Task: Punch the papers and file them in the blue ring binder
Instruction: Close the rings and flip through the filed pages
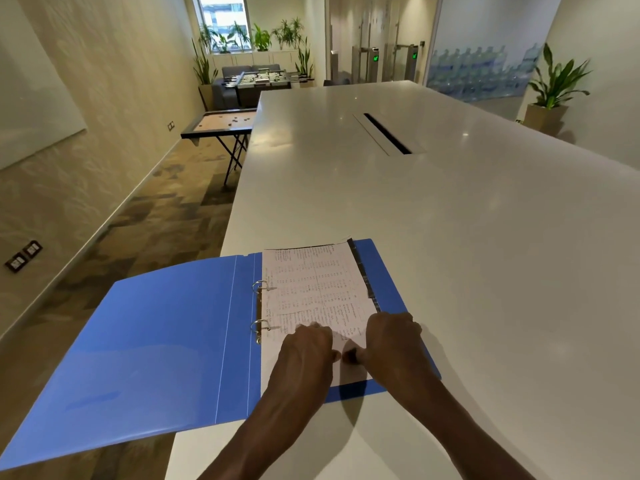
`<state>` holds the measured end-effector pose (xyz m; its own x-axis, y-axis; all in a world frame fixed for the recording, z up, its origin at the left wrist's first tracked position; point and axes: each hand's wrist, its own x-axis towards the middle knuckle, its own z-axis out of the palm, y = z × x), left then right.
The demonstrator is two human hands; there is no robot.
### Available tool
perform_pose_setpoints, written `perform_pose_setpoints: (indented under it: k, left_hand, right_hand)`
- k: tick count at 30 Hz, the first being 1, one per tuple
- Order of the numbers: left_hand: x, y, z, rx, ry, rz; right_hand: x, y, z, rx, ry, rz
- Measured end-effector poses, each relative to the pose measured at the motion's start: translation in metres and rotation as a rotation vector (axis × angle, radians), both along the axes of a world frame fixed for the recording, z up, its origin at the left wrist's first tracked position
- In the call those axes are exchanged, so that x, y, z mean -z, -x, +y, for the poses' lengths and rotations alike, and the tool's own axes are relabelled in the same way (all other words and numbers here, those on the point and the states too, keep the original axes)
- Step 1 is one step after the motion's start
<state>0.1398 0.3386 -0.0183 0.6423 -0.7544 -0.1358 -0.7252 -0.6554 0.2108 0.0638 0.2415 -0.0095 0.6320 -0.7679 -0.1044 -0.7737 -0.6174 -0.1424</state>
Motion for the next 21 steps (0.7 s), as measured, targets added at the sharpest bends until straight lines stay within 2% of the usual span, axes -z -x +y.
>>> perform_pose_setpoints:
  k: [7,11,14,16,19,21]
  left_hand:
    - [0.004,0.005,0.002,-0.021,0.005,0.039]
    - [0.000,0.006,0.003,-0.023,-0.064,0.061]
    - [-0.004,0.003,0.000,-0.022,-0.118,0.102]
    - [-0.007,0.003,0.000,-0.028,-0.144,0.131]
    - [-0.007,0.006,0.005,-0.026,-0.099,0.135]
    - [-0.010,0.007,0.009,-0.012,-0.060,0.150]
  right_hand:
    - [0.012,0.004,0.021,0.066,0.181,0.097]
    - [0.013,0.003,0.023,0.042,0.205,0.169]
    - [0.014,-0.002,0.022,0.022,0.145,0.184]
    - [0.015,-0.007,0.026,0.037,0.027,0.086]
    - [0.011,-0.007,0.030,0.128,-0.170,-0.166]
    - [0.008,-0.002,0.025,0.114,-0.259,-0.336]
